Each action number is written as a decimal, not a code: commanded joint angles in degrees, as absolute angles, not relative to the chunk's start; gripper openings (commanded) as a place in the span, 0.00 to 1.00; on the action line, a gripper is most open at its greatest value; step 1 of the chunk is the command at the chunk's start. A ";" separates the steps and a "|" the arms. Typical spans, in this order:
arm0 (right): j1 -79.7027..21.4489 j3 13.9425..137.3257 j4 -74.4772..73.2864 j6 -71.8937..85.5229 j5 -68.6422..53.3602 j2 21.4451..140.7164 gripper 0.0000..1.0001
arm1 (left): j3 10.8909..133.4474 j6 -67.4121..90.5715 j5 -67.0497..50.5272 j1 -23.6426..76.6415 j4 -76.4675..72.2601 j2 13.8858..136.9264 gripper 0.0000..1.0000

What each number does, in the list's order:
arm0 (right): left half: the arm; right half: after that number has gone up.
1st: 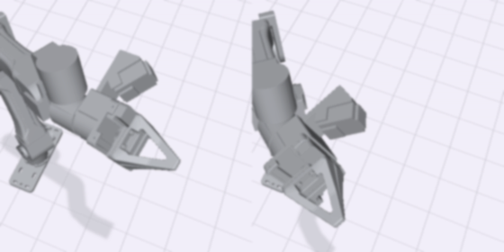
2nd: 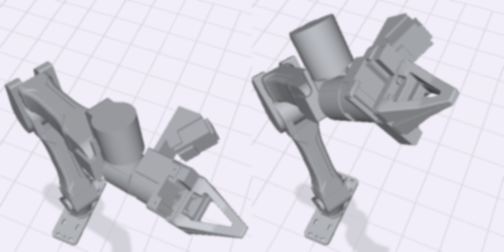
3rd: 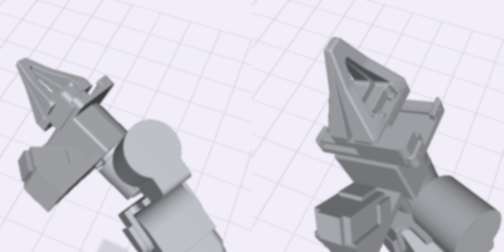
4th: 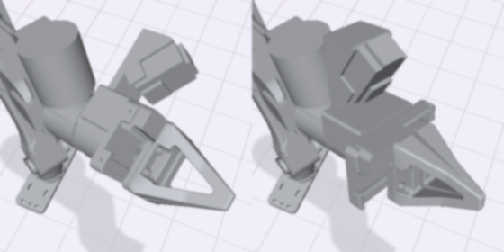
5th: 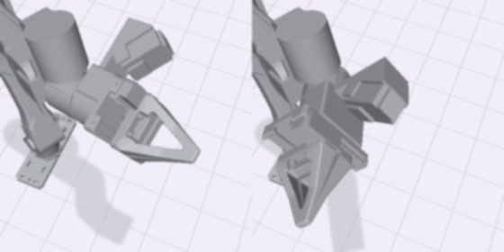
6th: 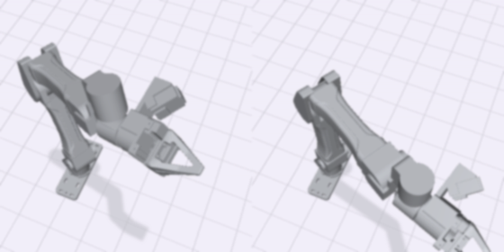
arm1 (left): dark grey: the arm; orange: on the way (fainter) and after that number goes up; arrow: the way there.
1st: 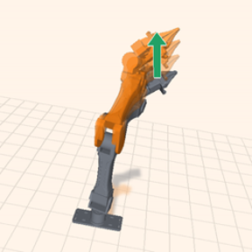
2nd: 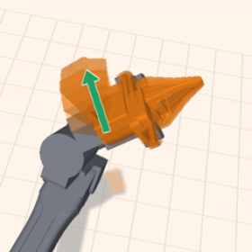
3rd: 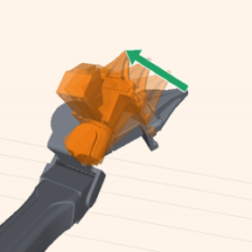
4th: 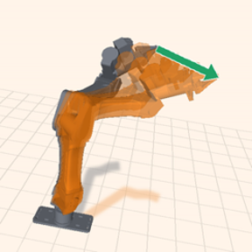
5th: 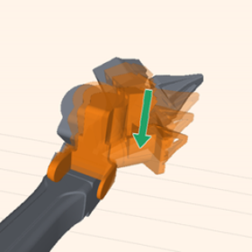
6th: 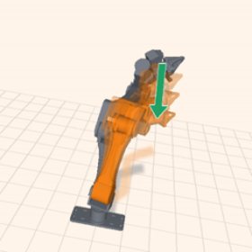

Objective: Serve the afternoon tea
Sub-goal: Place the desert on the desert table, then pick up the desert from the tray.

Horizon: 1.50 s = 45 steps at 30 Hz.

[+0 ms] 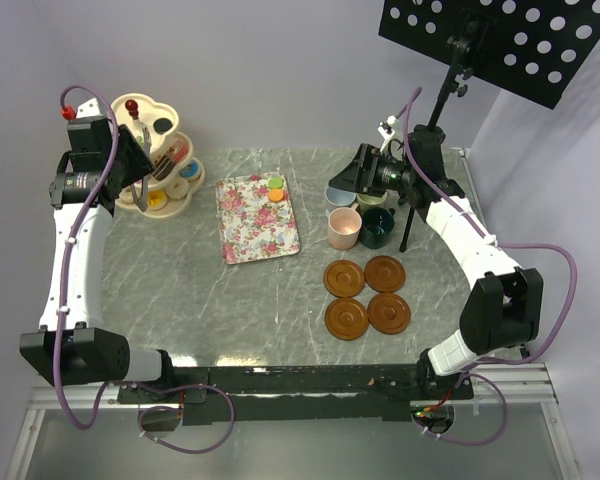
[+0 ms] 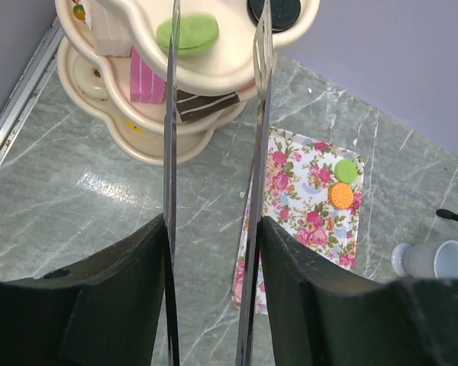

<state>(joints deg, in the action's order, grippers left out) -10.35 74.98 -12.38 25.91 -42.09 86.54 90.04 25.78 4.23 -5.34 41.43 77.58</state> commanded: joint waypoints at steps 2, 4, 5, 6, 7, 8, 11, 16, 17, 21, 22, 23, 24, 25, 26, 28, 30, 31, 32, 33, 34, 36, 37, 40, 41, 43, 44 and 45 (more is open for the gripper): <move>-10.02 77.70 -9.58 26.10 -42.89 87.10 0.83 | 91.76 25.58 3.34 -5.63 39.81 77.08 0.55; -10.02 77.70 -9.67 25.93 -42.89 87.10 0.83 | 91.85 25.84 3.17 -5.71 39.99 76.91 0.52; -10.02 77.70 -9.67 25.93 -42.89 87.01 0.83 | 91.50 25.93 2.99 -5.71 39.21 76.30 0.50; -10.02 77.61 -9.58 25.93 -42.80 87.01 0.83 | 90.80 25.58 2.55 -5.71 38.07 75.42 0.48; -10.02 77.61 -9.58 25.84 -42.89 87.01 0.83 | 90.36 25.14 1.85 -5.54 37.10 74.71 0.48; -10.02 77.61 -9.67 25.84 -42.89 87.10 0.83 | 90.18 24.70 1.15 -5.45 36.31 74.01 0.47; -9.93 77.78 -9.67 25.84 -42.89 87.28 0.83 | 90.18 23.21 1.05 -3.17 35.42 73.21 0.47; -10.02 78.05 -9.84 25.75 -42.63 87.28 0.83 | 91.14 22.06 6.58 7.45 35.86 73.91 0.47; -10.02 78.05 -9.93 25.66 -42.28 87.01 0.83 | 91.14 22.67 7.20 9.73 35.77 74.61 0.47; -10.02 76.99 -10.02 25.05 -37.89 84.82 0.83 | 88.60 24.26 6.07 18.00 33.23 78.65 0.47; -10.02 76.91 -10.45 24.61 -36.58 84.29 0.83 | 86.85 25.21 3.19 18.45 31.31 79.71 0.47; -10.02 76.90 -10.63 24.35 -35.95 83.68 0.83 | 84.49 25.83 0.55 18.54 29.81 80.85 0.47; -9.93 76.73 -10.55 24.35 -35.34 83.32 0.83 | 82.90 26.97 -1.91 18.63 28.75 82.08 0.47; -9.93 76.47 -10.29 24.35 -34.98 83.06 0.83 | 81.66 27.77 -3.50 19.07 27.87 83.57 0.47; -9.93 76.46 -10.20 24.35 -34.89 82.80 0.83 | 80.61 28.12 -4.04 19.59 26.82 84.98 0.47; -9.93 76.47 -10.55 24.17 -34.98 82.71 0.83 | 80.33 27.51 -4.04 21.26 26.28 87.79 0.47; -9.93 76.20 -10.55 24.26 -35.07 82.53 0.83 | 81.47 26.55 -4.30 22.06 26.98 91.48 0.47; -9.93 76.03 -10.46 24.26 -35.16 82.53 0.83 | 82.17 26.11 -4.48 22.23 27.42 93.06 0.47; -9.93 76.03 -10.55 24.26 -35.16 82.53 0.83 | 82.44 25.58 -4.92 22.24 27.42 94.12 0.47; -9.93 76.03 -10.63 24.17 -35.16 82.53 0.83 | 82.70 25.14 -5.27 22.24 27.25 95.26 0.47; -9.93 76.03 -10.55 24.17 -35.16 82.53 0.84 | 83.14 24.61 -6.06 22.24 27.16 96.58 0.49; -9.93 76.29 -10.55 24.17 -35.24 82.70 0.84 | 84.54 23.82 -7.29 22.15 27.94 99.30 0.50; -9.93 76.38 -10.55 24.17 -35.42 82.88 0.84 | 84.90 23.73 -7.21 22.24 28.65 100.36 0.50; -9.93 76.73 -10.64 24.00 -35.51 83.05 0.84 | 85.96 23.47 -6.42 22.24 29.36 102.92 0.50; -9.93 76.82 -10.81 23.99 -35.51 83.06 0.84 | 85.96 23.38 -6.42 22.24 28.92 103.44 0.50; -9.84 76.82 -11.07 23.64 -35.51 83.06 0.84 | 86.48 23.12 -6.94 22.24 28.30 104.41 0.50; -9.84 76.82 -11.25 23.47 -35.51 83.14 0.84 | 86.83 23.03 -7.12 22.24 28.21 105.20 0.50; -9.84 76.90 -11.34 23.47 -35.42 83.14 0.84 | 87.44 22.85 -7.29 22.24 28.39 105.90 0.50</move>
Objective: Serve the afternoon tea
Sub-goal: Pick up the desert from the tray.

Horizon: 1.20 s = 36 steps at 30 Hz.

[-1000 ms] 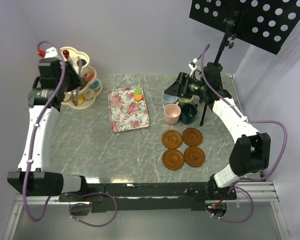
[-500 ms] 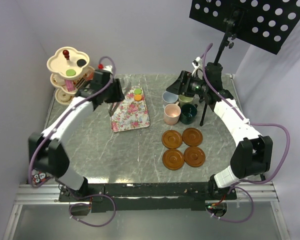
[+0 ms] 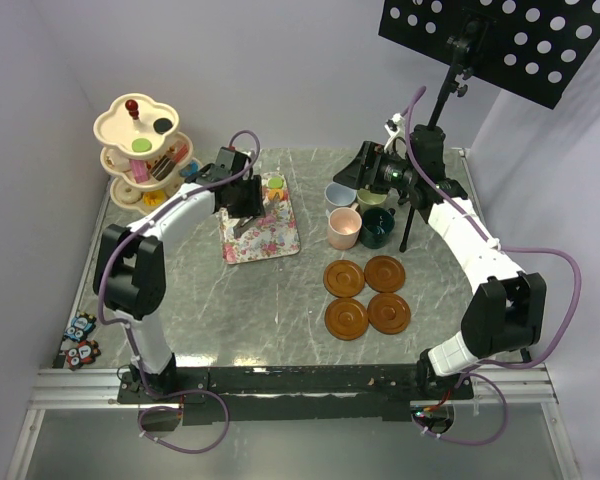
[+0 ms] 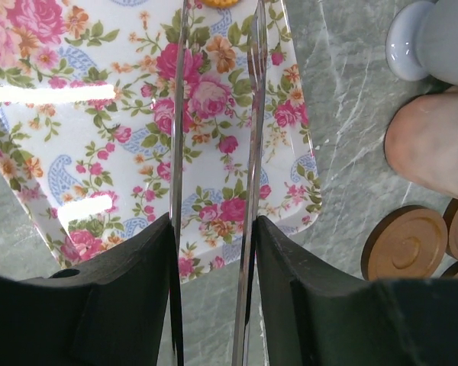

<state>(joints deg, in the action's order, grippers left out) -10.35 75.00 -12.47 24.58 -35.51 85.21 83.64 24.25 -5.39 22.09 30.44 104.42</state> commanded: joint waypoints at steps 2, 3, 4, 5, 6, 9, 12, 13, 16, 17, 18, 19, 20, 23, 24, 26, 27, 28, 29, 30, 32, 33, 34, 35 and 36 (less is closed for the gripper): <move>-9.76 76.99 -11.34 23.47 -35.51 83.23 0.84 | 88.50 22.76 -6.94 22.24 28.65 107.31 0.50; -9.76 77.08 -11.34 23.47 -35.51 83.32 0.84 | 88.85 22.68 -6.86 22.24 28.57 107.92 0.50; -9.76 77.25 -11.34 23.47 -35.51 83.58 0.84 | 89.64 22.59 -6.86 22.24 28.65 108.54 0.51; -9.67 77.26 -11.34 23.47 -35.59 83.58 0.84 | 90.17 22.50 -7.12 22.24 28.83 109.15 0.51; -9.67 77.43 -11.42 23.47 -35.68 83.85 0.84 | 90.87 22.59 -7.12 22.24 29.00 109.77 0.51; -9.49 77.61 -11.60 23.38 -35.60 83.94 0.84 | 92.37 22.94 -6.33 22.24 30.14 111.35 0.51; -9.32 77.96 -11.69 23.29 -35.51 84.11 0.84 | 92.46 23.29 -6.59 22.15 29.80 112.06 0.52; -9.23 77.96 -11.60 23.38 -35.59 84.37 0.84 | 92.55 23.29 -6.59 22.15 29.79 112.32 0.52; -9.14 78.40 -11.78 23.38 -35.60 84.64 0.84 | 93.25 23.64 -4.93 22.15 30.41 112.76 0.52; -9.05 78.49 -11.86 23.38 -35.51 84.64 0.84 | 93.16 23.82 -4.66 22.06 30.24 112.76 0.52; -9.05 78.49 -11.78 23.29 -35.51 84.90 0.84 | 93.16 24.08 -4.48 21.97 30.06 112.76 0.52; -9.05 78.57 -11.78 23.38 -35.51 84.99 0.84 | 93.25 24.26 -4.40 21.89 30.06 112.76 0.52; -9.05 78.66 -11.95 23.38 -35.68 85.16 0.84 | 93.34 24.52 -4.31 21.80 30.32 112.94 0.53; -8.96 79.01 -12.04 23.38 -35.77 85.52 0.84 | 92.99 25.31 -4.83 21.53 29.71 112.85 0.54; -8.96 79.10 -12.04 23.38 -35.77 85.60 0.84 | 92.81 25.57 -5.18 21.45 29.36 112.76 0.55; -8.96 79.36 -12.13 23.38 -35.86 85.87 0.84 | 92.64 25.84 -5.89 21.45 29.09 113.29 0.55; -9.05 79.54 -12.30 23.38 -35.95 86.04 0.84 | 92.72 25.93 -6.06 21.45 29.09 113.55 0.55; -8.97 79.63 -12.22 23.47 -35.95 86.22 0.84 | 92.90 25.93 -6.15 21.45 29.18 113.82 0.55; -8.96 79.80 -12.30 23.47 -35.95 86.22 0.84 | 92.99 25.93 -6.24 21.45 29.18 114.08 0.55; -9.05 79.89 -12.30 23.55 -36.03 86.31 0.84 | 93.16 25.93 -6.33 21.36 29.09 114.34 0.54; -8.96 80.07 -12.30 23.47 -36.12 86.48 0.84 | 93.43 25.84 -6.50 21.36 29.00 114.87 0.54; -8.88 80.07 -12.39 23.47 -36.12 86.57 0.84 | 93.69 25.84 -6.68 21.27 29.00 114.96 0.53; -8.96 80.16 -12.39 23.47 -36.12 86.66 0.84 | 93.87 25.75 -6.85 21.18 29.00 115.31 0.53; -8.88 80.16 -12.31 23.47 -36.21 86.75 0.84 | 94.13 25.58 -7.03 21.09 28.92 115.57 0.53; -8.96 80.24 -12.30 23.47 -36.21 86.75 0.84 | 94.48 25.49 -7.12 21.18 29.09 115.75 0.52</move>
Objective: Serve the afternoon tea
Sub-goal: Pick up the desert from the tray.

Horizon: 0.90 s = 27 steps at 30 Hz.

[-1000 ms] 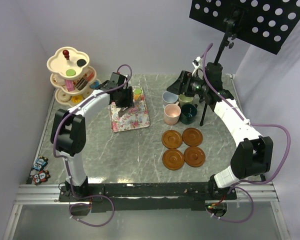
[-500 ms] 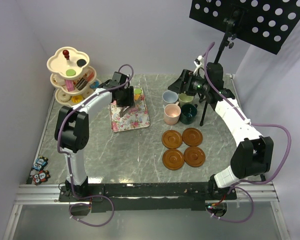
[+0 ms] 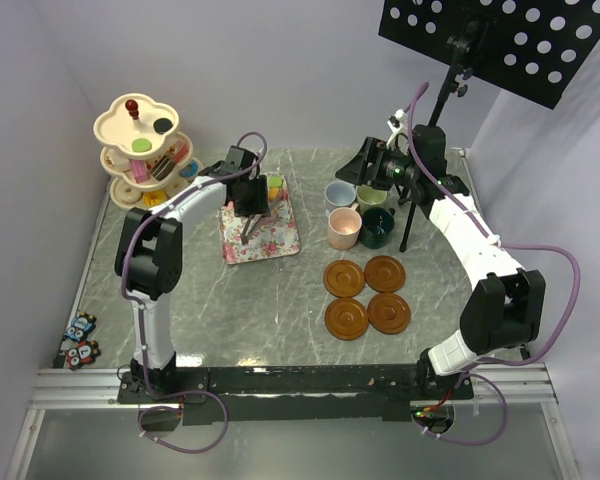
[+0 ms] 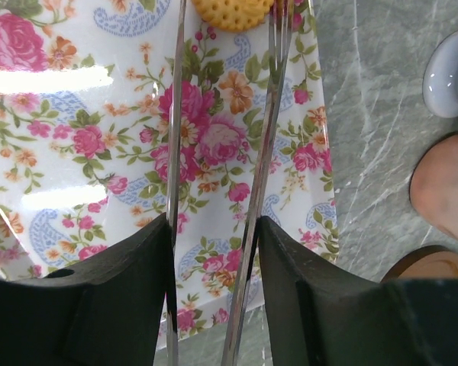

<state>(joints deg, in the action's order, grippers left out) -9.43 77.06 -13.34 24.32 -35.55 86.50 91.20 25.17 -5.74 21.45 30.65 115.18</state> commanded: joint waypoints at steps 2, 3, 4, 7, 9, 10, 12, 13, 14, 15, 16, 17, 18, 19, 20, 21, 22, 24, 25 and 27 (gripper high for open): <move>-8.96 80.24 -12.30 23.47 -36.30 86.66 0.84 | 95.18 25.40 -7.12 21.09 29.62 116.19 0.48; -8.96 80.24 -12.30 23.47 -36.30 86.66 0.84 | 95.45 25.31 -6.86 21.09 29.79 116.10 0.46; -8.96 80.16 -12.22 23.47 -36.21 86.66 0.84 | 95.45 25.31 -6.94 21.09 29.62 115.76 0.45; -8.88 79.98 -12.13 23.47 -36.04 86.49 0.84 | 94.66 25.22 -7.12 21.09 28.66 113.83 0.42; -8.88 79.81 -12.04 23.55 -36.04 86.40 0.84 | 94.05 25.40 -6.59 21.09 28.04 111.81 0.41; -8.88 79.80 -12.04 23.64 -36.04 86.31 0.84 | 93.78 25.49 -6.16 21.01 27.95 110.84 0.41; -8.88 79.80 -11.87 23.73 -36.12 86.31 0.84 | 92.73 26.01 -5.10 20.66 27.51 108.38 0.40; -8.96 79.72 -11.69 23.73 -36.12 86.40 0.84 | 92.12 26.36 -4.66 20.57 27.16 106.80 0.40; -8.88 79.72 -11.60 23.90 -36.21 86.48 0.84 | 91.15 27.15 -4.48 20.13 26.81 105.31 0.40; -8.88 79.72 -11.43 23.99 -36.38 86.40 0.84 | 90.71 27.51 -4.31 19.78 26.63 103.99 0.40; -8.88 79.72 -11.34 24.17 -36.47 86.57 0.84 | 89.92 28.12 -4.05 19.25 26.54 102.50 0.39; -8.88 79.72 -11.08 24.17 -36.74 86.75 0.84 | 89.39 28.39 -3.78 18.73 26.72 101.00 0.39; -8.88 79.72 -10.99 24.26 -36.91 86.75 0.84 | 89.04 28.48 -3.43 18.29 26.89 99.33 0.39; -8.88 79.72 -11.07 24.34 -37.00 86.92 0.84 | 88.77 28.65 -3.08 17.67 27.33 98.36 0.39; -8.88 79.72 -11.07 24.35 -37.09 86.92 0.83 | 88.68 28.74 -2.73 17.14 27.86 97.13 0.39; -8.88 79.63 -11.07 24.35 -37.18 86.92 0.83 | 88.68 28.91 -2.29 16.36 28.47 95.73 0.39; -8.88 79.54 -11.07 24.35 -37.26 86.84 0.83 | 88.86 28.92 -2.11 15.65 29.00 93.97 0.39; -8.88 79.37 -10.90 24.35 -37.53 86.92 0.83 | 89.38 28.83 -1.23 13.90 29.79 91.94 0.39; -8.88 79.28 -10.90 24.35 -37.70 86.84 0.83 | 90.25 28.74 -0.80 13.19 31.01 91.15 0.39; -8.88 79.19 -10.72 24.43 -37.88 86.84 0.83 | 92.19 28.22 -0.26 11.52 32.77 89.92 0.39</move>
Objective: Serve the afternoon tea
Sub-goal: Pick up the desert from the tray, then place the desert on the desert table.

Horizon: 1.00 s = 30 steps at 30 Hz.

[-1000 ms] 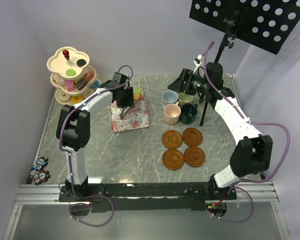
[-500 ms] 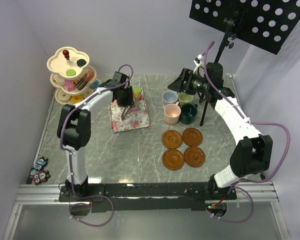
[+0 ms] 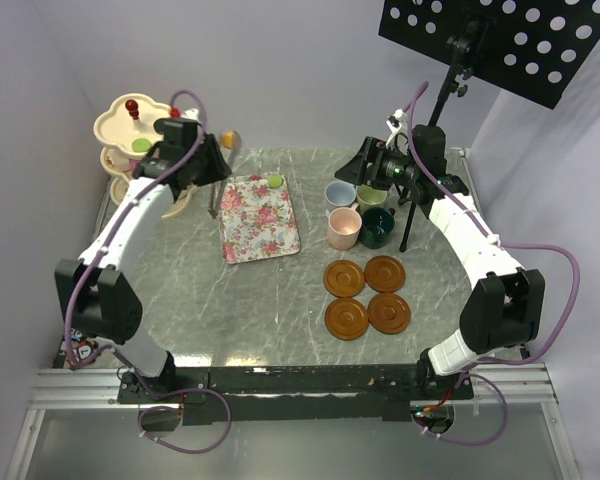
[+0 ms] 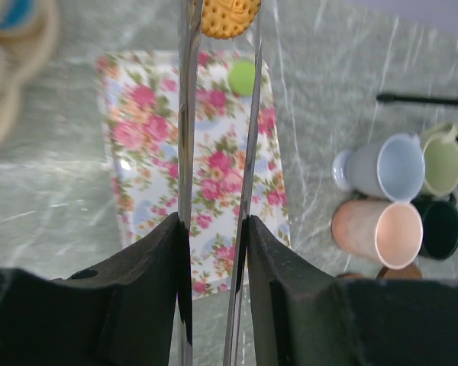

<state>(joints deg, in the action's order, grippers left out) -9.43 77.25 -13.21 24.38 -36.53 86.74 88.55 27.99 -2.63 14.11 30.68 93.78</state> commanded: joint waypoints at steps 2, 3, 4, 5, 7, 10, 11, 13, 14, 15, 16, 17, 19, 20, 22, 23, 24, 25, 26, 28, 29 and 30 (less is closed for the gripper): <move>-8.88 79.19 -10.63 24.43 -38.06 86.84 0.83 | 94.47 27.51 -0.18 9.85 34.53 89.21 0.38; -8.88 79.19 -10.63 24.43 -38.23 86.84 0.83 | 95.96 27.25 1.83 9.06 35.24 88.77 0.38; -8.79 79.10 -10.55 24.43 -38.23 86.92 0.83 | 96.76 26.99 2.11 8.44 35.59 88.42 0.38; -8.88 79.01 -10.55 24.52 -38.32 86.75 0.83 | 97.81 26.72 2.20 7.65 35.86 87.98 0.38; -8.88 78.84 -10.28 24.52 -38.41 86.66 0.83 | 99.14 26.37 2.11 6.34 36.39 87.37 0.38; -8.79 78.58 -10.11 24.61 -38.50 86.57 0.83 | 100.28 26.19 3.25 4.66 37.52 87.19 0.38; -8.88 78.57 -10.11 24.70 -38.50 86.57 0.83 | 100.28 26.28 3.69 4.22 37.70 87.19 0.38; -8.88 78.49 -10.11 24.70 -38.50 86.40 0.83 | 100.02 26.54 4.39 3.34 37.97 86.58 0.38; -8.88 78.49 -10.19 24.61 -38.41 86.31 0.83 | 99.93 26.54 4.57 3.17 37.71 86.14 0.38; -8.88 78.40 -10.28 24.52 -38.23 86.05 0.83 | 99.67 26.54 5.01 3.08 37.62 85.61 0.38; -8.88 78.31 -10.37 24.43 -38.15 85.96 0.83 | 99.49 26.54 5.44 2.99 37.62 84.91 0.38; -8.88 78.22 -10.37 24.43 -38.06 85.96 0.83 | 99.23 26.46 5.71 2.73 37.70 84.29 0.38; -8.88 78.22 -10.28 24.43 -38.23 86.13 0.83 | 98.53 26.54 5.63 1.94 38.32 83.06 0.38; -8.88 78.31 -10.11 24.69 -38.32 86.05 0.83 | 98.35 26.63 5.28 1.24 38.93 82.62 0.38; -8.88 78.49 -9.93 24.78 -38.58 86.31 0.83 | 97.56 26.63 5.19 0.44 39.72 81.83 0.38; -8.88 78.57 -9.93 24.87 -38.67 86.57 0.83 | 97.04 26.63 5.19 0.18 39.90 81.22 0.38; -8.96 78.57 -9.84 25.05 -38.76 86.57 0.83 | 96.60 26.63 5.10 0.18 40.25 80.78 0.37; -8.88 78.57 -9.76 25.31 -38.85 86.66 0.83 | 95.98 26.72 5.01 0.18 40.69 80.16 0.37; -8.88 78.49 -9.67 25.40 -38.93 86.75 0.83 | 95.28 26.72 4.92 -1.48 41.04 79.81 0.37; -8.88 78.31 -9.58 25.49 -39.02 86.66 0.83 | 93.61 26.63 4.92 -2.46 41.40 78.41 0.37; -8.88 78.22 -9.58 25.58 -39.11 86.66 0.83 | 92.30 26.54 4.92 -2.90 41.14 77.79 0.37; -8.88 78.14 -9.67 25.58 -39.11 86.57 0.83 | 91.33 26.46 4.83 -3.60 40.87 77.17 0.37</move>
<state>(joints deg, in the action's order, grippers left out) -9.34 77.25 -12.58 25.06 -37.93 86.83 94.32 27.07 4.38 -1.45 41.34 80.64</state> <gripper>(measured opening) 0.833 0.395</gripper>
